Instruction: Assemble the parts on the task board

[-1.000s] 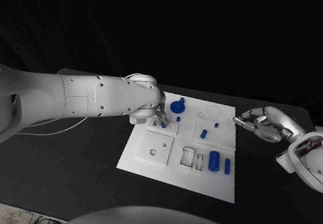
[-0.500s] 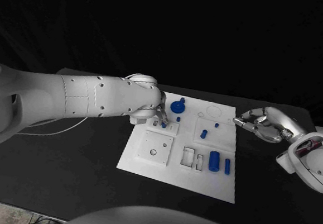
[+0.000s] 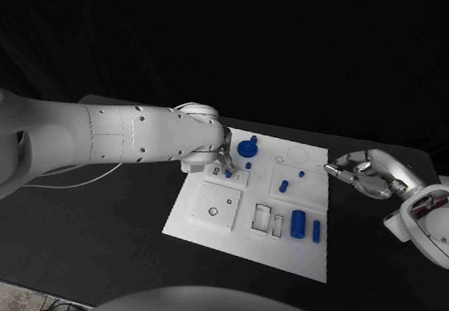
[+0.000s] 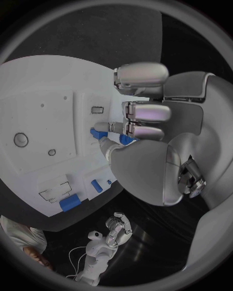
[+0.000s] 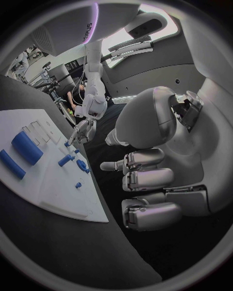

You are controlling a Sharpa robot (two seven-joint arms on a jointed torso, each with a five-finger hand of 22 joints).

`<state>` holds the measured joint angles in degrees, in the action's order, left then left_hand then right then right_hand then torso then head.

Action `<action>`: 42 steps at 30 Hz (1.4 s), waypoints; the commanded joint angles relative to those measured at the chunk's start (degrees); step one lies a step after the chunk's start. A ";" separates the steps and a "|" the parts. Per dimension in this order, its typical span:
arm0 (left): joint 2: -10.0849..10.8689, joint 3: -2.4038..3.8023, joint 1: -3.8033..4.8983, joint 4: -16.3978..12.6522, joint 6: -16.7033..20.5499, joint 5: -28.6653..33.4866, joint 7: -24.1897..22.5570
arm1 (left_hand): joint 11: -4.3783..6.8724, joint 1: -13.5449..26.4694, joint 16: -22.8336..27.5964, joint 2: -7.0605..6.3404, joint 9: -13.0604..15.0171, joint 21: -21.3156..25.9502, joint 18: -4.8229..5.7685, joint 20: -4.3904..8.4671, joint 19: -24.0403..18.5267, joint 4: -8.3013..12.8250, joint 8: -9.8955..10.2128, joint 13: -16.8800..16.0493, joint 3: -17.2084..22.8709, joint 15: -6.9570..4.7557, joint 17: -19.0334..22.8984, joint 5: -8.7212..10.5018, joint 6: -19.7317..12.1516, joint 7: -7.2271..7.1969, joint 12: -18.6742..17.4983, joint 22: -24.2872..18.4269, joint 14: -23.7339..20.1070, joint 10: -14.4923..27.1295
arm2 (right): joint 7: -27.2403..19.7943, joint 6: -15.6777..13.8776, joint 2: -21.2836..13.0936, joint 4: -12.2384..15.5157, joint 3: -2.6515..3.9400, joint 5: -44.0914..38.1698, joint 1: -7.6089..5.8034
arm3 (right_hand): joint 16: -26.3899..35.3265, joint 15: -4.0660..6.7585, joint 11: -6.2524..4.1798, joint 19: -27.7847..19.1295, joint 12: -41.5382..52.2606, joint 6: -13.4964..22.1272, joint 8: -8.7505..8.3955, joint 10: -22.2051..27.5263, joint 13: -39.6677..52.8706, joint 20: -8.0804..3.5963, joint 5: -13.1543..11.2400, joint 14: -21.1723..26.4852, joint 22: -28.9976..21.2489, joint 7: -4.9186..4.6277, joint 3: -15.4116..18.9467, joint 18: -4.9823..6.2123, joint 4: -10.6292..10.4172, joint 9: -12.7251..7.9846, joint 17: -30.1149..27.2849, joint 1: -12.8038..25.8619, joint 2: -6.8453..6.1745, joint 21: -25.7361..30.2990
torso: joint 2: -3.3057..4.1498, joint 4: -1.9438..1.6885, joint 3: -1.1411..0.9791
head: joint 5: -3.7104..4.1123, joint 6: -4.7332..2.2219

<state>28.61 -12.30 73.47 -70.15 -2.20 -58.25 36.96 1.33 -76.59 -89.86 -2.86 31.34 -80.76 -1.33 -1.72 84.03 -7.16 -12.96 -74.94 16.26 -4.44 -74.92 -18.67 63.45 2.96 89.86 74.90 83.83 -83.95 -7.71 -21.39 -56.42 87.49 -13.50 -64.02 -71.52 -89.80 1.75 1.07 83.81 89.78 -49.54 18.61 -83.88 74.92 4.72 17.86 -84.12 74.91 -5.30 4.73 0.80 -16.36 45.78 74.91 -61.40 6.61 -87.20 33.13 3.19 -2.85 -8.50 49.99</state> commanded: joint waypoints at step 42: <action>0.48 -0.55 -0.47 -1.66 -3.16 -4.62 -4.46 | 0.17 -1.00 -0.14 -0.17 0.58 0.21 -0.55 -0.10 3.00 5.54 -0.23 -15.06 6.61 0.04 -15.08 0.93 -0.58 0.07 0.14 12.59 6.17 -6.05 | -0.19 0.19 -0.21 0.01 0.00 -0.18 0.32 | -0.20 -0.31 0.28 3.25 0.22 0.91 -0.66 -6.12 15.08 0.37 0.25 -5.88 13.77 -0.11 0.50 0.21 -0.01 0.04 15.09 -1.26 0.02 0.23 | 0.01 -0.03 -0.01 | 0.04 0.01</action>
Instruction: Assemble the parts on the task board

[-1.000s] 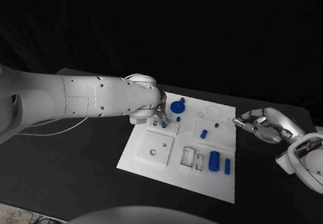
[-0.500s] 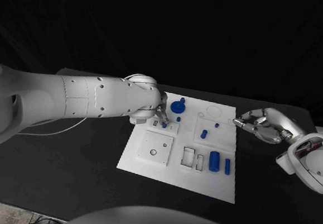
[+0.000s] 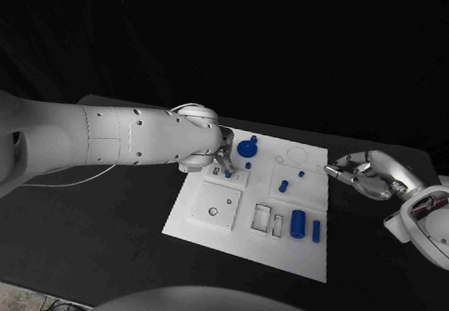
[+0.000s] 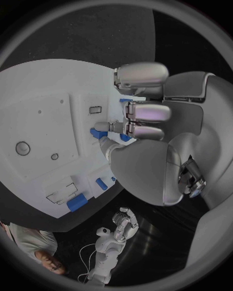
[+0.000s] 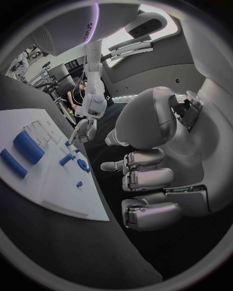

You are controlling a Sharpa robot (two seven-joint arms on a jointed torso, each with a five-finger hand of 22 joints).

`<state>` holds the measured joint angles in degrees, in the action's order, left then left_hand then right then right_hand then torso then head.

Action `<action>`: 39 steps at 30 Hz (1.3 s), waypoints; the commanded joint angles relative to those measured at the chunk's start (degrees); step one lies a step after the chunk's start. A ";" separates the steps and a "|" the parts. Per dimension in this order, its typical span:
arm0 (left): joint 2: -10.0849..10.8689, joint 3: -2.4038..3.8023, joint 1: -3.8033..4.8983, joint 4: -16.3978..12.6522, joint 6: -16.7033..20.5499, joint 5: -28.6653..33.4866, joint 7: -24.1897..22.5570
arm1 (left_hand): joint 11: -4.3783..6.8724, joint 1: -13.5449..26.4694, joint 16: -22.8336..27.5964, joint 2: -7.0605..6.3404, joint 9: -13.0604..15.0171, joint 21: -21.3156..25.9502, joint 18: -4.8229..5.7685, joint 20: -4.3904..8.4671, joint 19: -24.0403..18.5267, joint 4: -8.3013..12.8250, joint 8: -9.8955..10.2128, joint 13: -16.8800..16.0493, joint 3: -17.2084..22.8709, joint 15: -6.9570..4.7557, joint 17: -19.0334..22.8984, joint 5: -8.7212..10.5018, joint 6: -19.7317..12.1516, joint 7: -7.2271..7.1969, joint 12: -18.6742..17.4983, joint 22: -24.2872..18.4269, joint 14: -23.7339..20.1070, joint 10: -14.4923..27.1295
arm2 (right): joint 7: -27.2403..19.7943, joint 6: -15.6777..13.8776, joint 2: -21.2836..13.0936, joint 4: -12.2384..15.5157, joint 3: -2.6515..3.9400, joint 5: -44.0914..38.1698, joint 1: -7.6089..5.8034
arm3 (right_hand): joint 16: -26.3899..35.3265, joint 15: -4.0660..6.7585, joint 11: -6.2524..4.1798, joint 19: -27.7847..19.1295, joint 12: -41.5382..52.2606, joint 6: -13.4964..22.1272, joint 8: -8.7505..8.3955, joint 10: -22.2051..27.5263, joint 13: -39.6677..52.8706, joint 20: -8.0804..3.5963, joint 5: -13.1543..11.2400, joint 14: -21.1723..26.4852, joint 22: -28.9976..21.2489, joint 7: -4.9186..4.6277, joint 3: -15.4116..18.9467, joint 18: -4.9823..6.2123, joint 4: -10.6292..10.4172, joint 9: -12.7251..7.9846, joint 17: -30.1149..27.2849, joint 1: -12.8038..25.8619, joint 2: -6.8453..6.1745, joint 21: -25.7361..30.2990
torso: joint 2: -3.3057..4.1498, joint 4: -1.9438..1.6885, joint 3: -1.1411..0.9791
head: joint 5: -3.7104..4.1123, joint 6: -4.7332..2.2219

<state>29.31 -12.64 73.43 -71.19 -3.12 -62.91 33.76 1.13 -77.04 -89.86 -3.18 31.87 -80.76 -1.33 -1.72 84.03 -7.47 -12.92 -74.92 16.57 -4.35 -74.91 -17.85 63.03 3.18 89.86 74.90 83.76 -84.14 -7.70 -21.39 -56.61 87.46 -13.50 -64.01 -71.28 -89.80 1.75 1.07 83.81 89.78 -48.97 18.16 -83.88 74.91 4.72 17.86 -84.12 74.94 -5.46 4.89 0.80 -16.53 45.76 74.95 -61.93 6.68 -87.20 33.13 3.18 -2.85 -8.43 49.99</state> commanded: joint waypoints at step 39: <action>3.62 -0.13 -0.42 -7.82 8.66 -5.03 2.37 | 0.38 -0.64 -0.14 -0.25 0.32 -0.39 -0.44 -0.13 3.20 5.79 -0.48 -15.08 6.34 -0.09 -15.09 -0.52 0.05 -0.18 0.14 12.75 6.24 -5.86 | -0.38 -0.48 -0.04 -0.16 0.00 -0.14 0.25 | -0.20 -0.30 0.27 3.20 0.22 0.39 -0.32 -6.12 15.09 0.35 0.36 -5.88 13.71 0.07 0.36 0.23 0.25 0.08 15.05 -1.34 -0.05 0.30 | -0.02 -0.01 0.00 | -0.19 0.01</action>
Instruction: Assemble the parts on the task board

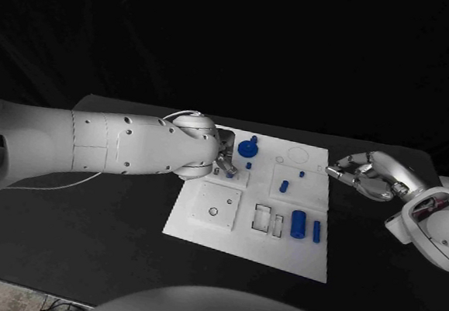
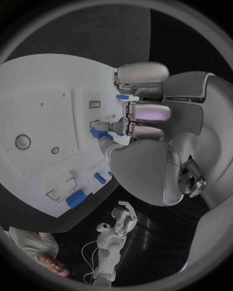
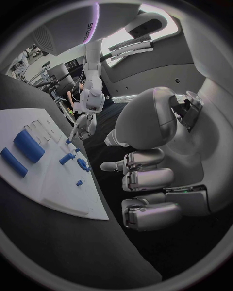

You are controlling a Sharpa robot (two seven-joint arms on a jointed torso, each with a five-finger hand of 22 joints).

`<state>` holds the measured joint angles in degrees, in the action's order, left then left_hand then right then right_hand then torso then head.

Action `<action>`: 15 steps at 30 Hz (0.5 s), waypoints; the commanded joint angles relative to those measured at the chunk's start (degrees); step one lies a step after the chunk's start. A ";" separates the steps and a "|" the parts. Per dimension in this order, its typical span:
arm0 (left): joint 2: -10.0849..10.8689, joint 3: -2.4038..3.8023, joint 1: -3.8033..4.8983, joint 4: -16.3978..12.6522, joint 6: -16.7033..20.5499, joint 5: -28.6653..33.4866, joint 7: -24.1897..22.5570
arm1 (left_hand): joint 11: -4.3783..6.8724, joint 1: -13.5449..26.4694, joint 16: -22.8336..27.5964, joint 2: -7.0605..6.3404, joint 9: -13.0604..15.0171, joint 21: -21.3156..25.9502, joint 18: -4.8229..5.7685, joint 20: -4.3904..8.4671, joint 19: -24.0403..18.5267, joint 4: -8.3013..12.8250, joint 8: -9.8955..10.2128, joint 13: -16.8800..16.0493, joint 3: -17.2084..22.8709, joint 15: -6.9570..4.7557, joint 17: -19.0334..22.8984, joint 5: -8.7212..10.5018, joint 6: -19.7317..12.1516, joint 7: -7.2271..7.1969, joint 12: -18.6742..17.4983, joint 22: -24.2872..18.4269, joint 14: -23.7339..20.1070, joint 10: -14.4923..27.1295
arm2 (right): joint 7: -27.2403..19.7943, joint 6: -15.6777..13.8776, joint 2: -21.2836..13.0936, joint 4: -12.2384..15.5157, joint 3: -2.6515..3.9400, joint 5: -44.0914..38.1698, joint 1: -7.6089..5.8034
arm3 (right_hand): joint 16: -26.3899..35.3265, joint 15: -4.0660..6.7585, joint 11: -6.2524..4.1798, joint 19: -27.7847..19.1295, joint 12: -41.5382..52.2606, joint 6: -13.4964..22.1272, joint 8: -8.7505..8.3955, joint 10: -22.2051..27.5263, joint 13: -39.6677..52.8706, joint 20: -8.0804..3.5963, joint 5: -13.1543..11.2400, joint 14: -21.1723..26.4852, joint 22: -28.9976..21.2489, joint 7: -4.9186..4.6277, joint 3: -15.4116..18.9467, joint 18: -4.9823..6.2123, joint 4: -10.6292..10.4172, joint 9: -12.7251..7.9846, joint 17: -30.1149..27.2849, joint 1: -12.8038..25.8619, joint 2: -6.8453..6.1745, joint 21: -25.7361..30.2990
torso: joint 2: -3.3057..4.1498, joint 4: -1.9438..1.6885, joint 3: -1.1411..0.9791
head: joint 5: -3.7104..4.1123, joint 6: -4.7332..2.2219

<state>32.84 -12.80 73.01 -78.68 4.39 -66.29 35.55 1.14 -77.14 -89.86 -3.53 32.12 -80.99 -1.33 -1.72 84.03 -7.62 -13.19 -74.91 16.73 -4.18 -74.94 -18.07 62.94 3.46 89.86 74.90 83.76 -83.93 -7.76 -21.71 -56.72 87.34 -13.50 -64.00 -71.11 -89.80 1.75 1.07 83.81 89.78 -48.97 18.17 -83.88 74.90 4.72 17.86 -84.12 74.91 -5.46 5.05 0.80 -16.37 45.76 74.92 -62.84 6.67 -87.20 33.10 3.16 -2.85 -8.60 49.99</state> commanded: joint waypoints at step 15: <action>-0.09 0.01 0.00 1.10 -1.01 -1.58 2.14 | 0.38 -0.51 -0.14 0.07 0.10 -0.15 -0.45 -0.13 3.20 5.90 -0.23 -15.09 6.18 -0.27 -15.06 -0.29 0.16 -0.47 0.14 12.75 6.24 -6.07 | -0.25 -0.04 0.14 -0.10 0.00 0.00 0.15 | -0.20 -0.29 0.27 3.20 0.22 0.41 -0.35 -6.12 15.10 0.34 0.35 -5.88 13.73 0.05 0.24 0.23 -0.02 0.08 15.08 -0.46 0.04 0.30 | 0.04 0.04 0.00 | -0.06 0.01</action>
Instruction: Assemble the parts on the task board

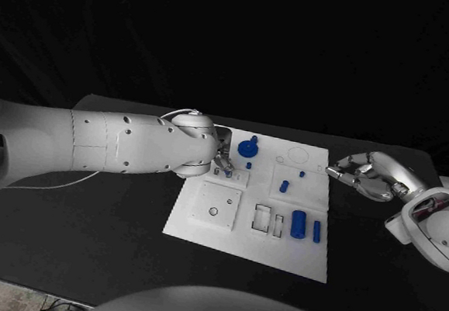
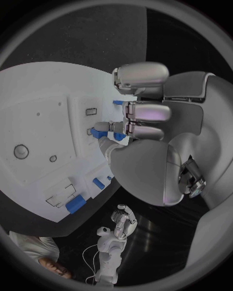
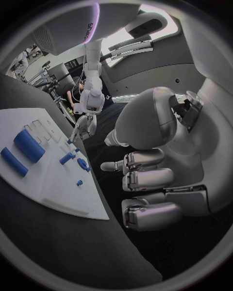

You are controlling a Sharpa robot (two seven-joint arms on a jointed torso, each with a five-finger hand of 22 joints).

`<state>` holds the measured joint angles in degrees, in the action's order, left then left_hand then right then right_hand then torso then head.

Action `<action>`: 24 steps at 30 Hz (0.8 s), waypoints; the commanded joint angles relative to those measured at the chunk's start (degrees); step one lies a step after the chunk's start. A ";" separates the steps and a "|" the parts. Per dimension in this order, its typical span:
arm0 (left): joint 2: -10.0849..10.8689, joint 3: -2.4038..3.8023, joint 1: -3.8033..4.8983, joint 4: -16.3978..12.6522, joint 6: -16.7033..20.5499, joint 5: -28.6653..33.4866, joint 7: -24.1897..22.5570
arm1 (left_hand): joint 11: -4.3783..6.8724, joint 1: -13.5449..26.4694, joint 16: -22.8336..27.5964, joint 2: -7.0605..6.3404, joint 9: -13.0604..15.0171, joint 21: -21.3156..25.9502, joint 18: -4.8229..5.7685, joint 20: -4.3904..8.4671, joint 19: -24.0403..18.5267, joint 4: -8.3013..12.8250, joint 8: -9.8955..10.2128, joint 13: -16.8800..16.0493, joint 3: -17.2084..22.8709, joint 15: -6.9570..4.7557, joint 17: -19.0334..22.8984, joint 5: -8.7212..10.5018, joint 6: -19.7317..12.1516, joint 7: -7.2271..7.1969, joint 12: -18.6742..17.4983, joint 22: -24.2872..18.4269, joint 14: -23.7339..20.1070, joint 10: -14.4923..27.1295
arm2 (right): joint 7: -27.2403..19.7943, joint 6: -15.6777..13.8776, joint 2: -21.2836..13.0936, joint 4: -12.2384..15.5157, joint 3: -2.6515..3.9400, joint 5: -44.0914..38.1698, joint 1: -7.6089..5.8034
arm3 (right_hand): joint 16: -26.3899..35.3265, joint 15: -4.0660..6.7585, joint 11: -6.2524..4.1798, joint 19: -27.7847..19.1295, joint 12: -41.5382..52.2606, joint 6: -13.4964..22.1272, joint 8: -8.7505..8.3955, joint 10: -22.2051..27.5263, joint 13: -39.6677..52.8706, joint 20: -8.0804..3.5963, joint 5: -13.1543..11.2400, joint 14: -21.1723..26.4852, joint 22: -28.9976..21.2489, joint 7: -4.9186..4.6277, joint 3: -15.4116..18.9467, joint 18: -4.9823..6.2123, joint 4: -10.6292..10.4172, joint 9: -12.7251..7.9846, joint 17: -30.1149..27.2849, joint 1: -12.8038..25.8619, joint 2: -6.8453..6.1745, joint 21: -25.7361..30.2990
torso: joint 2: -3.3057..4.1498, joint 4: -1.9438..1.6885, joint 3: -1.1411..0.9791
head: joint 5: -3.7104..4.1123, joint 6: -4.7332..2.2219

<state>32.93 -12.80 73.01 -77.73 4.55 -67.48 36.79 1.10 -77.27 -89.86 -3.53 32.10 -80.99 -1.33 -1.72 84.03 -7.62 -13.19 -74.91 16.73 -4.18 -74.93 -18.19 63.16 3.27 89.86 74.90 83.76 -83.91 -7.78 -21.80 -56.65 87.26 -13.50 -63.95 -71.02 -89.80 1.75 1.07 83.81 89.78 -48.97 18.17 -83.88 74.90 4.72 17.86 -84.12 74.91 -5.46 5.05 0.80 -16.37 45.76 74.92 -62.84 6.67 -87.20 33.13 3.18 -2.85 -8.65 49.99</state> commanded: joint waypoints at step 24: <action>-1.11 -0.01 -0.03 0.68 -1.21 0.16 0.54 | 0.43 -0.35 -0.14 0.06 0.14 -0.04 -0.47 -0.13 3.17 5.84 -0.24 -15.09 6.19 -0.28 -15.07 -0.16 -0.06 -0.29 0.14 12.72 6.24 -6.09 | -0.41 -0.10 0.15 -0.04 0.01 -0.05 0.10 | -0.20 -0.29 0.27 3.24 0.22 0.49 -0.42 -6.12 15.10 0.33 0.40 -5.88 13.76 0.04 0.26 0.22 0.01 0.08 15.08 -0.65 0.03 0.26 | -0.01 0.00 -0.01 | 0.02 0.01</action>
<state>31.97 -12.83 72.99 -76.95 3.86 -67.41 37.50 1.21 -77.26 -89.86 -3.53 32.16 -80.99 -1.33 -1.72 84.03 -7.63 -13.25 -74.90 16.73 -4.17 -74.92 -18.22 63.23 3.38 89.86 74.90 83.76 -84.05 -7.79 -21.86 -56.53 87.20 -13.50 -63.88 -70.97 -89.80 1.75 1.07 83.81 89.78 -48.97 17.94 -83.88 74.94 4.72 17.86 -84.12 74.95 -5.46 5.05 0.80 -16.37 45.75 74.91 -62.84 6.67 -87.20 33.13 3.19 -2.85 -8.62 49.99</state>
